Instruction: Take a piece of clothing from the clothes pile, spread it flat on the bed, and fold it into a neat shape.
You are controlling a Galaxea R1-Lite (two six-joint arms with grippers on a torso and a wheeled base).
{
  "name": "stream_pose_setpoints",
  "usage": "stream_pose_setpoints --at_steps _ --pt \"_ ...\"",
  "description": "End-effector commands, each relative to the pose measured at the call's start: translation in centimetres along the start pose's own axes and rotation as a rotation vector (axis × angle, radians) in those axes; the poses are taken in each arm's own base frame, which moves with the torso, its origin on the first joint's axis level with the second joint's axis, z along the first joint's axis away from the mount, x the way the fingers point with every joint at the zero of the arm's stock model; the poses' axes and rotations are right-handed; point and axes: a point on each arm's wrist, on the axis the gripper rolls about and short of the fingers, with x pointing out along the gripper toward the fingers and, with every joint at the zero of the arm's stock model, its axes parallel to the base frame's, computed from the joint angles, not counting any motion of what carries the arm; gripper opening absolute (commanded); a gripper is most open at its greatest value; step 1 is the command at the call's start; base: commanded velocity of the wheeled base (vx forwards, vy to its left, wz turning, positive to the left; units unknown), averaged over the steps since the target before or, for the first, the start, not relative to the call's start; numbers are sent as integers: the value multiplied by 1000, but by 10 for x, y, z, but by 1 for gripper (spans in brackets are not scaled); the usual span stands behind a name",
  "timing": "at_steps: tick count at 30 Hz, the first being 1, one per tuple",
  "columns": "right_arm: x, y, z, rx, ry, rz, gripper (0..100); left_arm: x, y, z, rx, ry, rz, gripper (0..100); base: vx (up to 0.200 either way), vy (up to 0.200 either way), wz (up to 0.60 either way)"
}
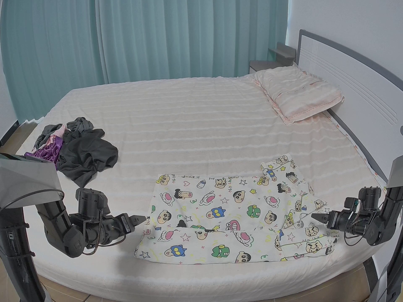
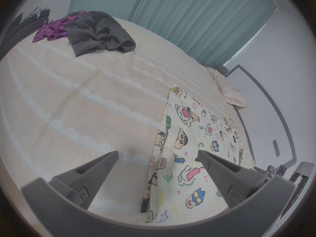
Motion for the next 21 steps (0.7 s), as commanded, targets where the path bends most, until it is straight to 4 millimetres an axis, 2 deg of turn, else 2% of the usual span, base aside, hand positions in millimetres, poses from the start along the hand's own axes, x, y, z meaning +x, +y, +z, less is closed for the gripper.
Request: stream_pose_setpoints --at_steps 1,7,19,21 --pt "-6 1 8 -7 -36 -1 100 -13 -5 6 -12 -28 -35 100 200 0 0" --pt "-11 3 11 -11 -53 1 100 -13 -5 4 -8 -18 -41 100 200 0 0" --pt "-15 6 12 -17 -62 3 100 -14 -5 -6 -13 -6 -49 100 0 0 0" --pt "-16 7 13 -20 -65 6 100 -14 -8 -6 -37 -5 -58 100 0 -200 0"
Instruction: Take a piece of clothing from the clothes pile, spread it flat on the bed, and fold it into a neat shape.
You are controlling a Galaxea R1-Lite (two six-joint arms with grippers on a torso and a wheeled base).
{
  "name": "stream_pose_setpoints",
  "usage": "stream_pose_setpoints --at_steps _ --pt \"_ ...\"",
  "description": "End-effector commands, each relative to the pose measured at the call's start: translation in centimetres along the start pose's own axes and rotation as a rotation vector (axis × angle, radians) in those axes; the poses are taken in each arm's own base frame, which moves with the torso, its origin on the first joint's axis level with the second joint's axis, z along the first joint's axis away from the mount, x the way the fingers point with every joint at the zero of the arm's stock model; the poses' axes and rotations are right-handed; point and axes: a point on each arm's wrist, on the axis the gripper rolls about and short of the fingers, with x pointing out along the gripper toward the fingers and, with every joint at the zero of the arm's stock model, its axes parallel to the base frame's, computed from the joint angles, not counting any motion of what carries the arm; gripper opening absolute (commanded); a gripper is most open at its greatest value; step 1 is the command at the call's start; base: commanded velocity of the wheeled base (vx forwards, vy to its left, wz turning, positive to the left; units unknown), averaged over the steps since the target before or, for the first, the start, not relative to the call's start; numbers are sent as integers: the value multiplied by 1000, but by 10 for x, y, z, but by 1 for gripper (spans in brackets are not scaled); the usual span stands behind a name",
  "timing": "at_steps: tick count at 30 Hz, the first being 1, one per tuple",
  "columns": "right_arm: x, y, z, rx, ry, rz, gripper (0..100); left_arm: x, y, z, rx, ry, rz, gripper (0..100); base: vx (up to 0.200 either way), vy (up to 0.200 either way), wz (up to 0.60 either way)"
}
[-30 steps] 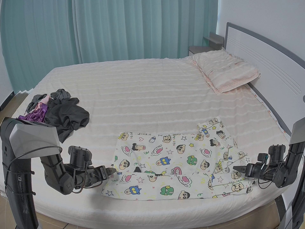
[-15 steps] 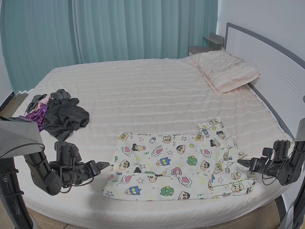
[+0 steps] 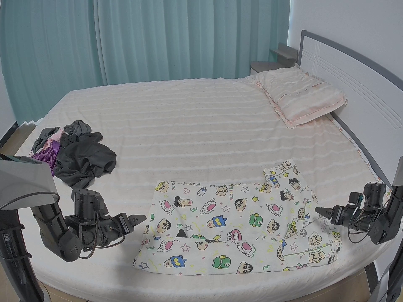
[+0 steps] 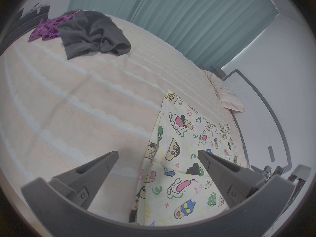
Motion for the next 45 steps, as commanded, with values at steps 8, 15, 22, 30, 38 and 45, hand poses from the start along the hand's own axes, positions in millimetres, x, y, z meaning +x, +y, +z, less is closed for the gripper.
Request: stream_pose_setpoints --at_steps 8,15,22,30,38,45 --pt "-2 2 3 -8 -15 6 100 3 -11 -7 -16 20 -27 100 0 -200 0" --pt "-2 2 4 -9 -24 9 100 5 -15 -4 -7 2 -36 100 0 -143 0" --pt "-2 8 7 -8 -38 28 100 16 -26 18 7 -75 -77 100 0 0 0" --pt "-5 27 18 57 -80 76 100 76 -34 67 95 -163 30 100 0 0 0" --pt "2 43 18 56 -89 54 100 137 -36 90 91 -150 64 100 0 0 0" --pt "4 40 16 88 -79 44 100 151 -37 110 76 -142 94 100 0 0 0"
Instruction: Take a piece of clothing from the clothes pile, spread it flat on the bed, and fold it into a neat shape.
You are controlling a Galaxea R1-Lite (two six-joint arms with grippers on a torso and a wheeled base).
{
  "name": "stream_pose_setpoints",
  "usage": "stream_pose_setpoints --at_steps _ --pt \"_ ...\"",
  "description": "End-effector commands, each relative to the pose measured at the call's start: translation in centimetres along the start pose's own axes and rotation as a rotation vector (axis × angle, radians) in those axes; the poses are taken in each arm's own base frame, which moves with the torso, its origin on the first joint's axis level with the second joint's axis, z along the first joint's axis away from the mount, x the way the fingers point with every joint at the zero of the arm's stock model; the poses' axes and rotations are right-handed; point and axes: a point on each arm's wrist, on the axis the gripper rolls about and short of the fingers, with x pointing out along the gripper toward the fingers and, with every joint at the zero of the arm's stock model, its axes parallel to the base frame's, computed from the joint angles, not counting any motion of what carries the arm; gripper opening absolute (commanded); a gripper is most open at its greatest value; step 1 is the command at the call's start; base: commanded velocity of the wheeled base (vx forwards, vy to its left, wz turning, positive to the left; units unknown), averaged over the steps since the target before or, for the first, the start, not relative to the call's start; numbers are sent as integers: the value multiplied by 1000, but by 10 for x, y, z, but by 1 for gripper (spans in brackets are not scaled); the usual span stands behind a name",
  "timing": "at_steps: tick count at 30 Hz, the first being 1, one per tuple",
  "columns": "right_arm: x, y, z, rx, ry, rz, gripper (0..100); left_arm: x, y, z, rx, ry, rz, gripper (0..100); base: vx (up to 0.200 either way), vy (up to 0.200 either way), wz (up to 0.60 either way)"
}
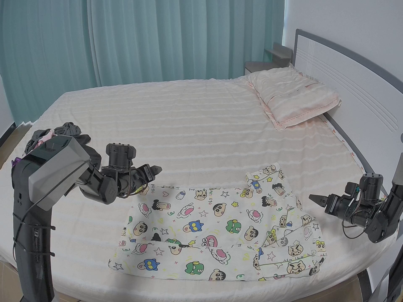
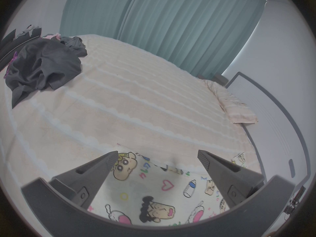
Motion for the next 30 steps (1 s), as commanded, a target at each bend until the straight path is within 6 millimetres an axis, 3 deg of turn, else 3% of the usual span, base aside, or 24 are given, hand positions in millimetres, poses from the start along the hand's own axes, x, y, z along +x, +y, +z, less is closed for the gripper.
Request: stream_pose_setpoints --at_steps 1,11,29,30 --pt "3 4 -2 14 5 0 100 36 15 -2 -10 54 70 100 0 0 0" --pt "11 10 -12 0 31 -23 100 38 37 -5 -48 84 105 100 0 0 0" --pt "14 12 -9 -6 19 -15 100 39 37 -10 -63 154 3 100 0 0 0" --pt "15 12 -7 -6 12 -15 100 38 38 -10 -64 153 4 0 0 0 0"
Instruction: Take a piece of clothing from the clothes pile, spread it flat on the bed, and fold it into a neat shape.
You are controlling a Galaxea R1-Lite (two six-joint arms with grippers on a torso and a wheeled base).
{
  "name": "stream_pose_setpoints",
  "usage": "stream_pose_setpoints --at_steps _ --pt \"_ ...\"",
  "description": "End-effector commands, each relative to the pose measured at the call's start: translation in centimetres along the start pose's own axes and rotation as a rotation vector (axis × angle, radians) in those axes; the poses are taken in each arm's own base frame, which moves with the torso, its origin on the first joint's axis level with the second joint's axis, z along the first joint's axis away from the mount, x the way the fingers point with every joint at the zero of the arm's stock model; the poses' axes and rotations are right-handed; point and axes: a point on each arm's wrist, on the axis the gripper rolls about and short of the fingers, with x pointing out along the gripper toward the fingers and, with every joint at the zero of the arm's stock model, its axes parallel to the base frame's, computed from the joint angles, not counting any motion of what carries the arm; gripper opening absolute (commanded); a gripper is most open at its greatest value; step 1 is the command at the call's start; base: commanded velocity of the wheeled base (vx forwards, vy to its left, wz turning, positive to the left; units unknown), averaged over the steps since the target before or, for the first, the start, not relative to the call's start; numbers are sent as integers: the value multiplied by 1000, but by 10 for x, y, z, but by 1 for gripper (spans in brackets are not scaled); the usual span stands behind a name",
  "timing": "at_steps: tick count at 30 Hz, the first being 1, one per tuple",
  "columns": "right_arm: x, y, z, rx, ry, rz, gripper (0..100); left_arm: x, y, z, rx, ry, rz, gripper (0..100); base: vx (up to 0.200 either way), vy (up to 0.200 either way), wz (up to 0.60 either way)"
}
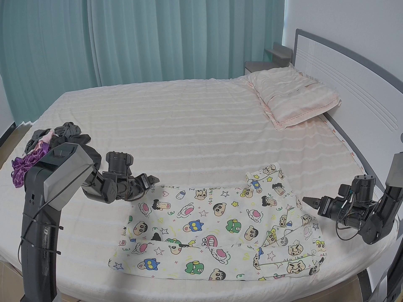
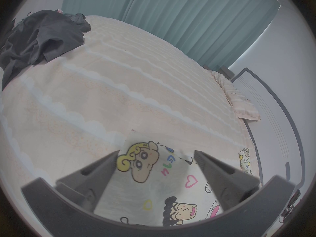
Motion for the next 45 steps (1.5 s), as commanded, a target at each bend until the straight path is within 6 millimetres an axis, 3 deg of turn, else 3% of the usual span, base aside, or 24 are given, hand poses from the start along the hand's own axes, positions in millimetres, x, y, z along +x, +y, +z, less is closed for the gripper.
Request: stream_pose_setpoints --at_steps 1,9,14,22,29,37,45 --pt "4 1 5 -4 -18 8 100 0 1 0 -3 1 2 0 0 0 0" --pt "28 6 33 1 -12 1 100 -3 3 -2 -9 11 11 0 0 0 0" --pt "69 10 58 33 23 -12 100 -12 1 0 -47 3 15 0 0 0 0" --pt "126 1 58 55 97 -38 100 -23 2 2 -51 0 29 0 0 0 0" --pt "163 13 57 51 139 -61 100 -35 -1 2 -51 2 31 0 0 0 0" --pt "182 35 55 51 190 -47 100 -35 2 -2 -53 14 41 0 0 0 0" --pt "197 36 65 60 198 -89 100 -37 4 -7 -53 14 39 0 0 0 0"
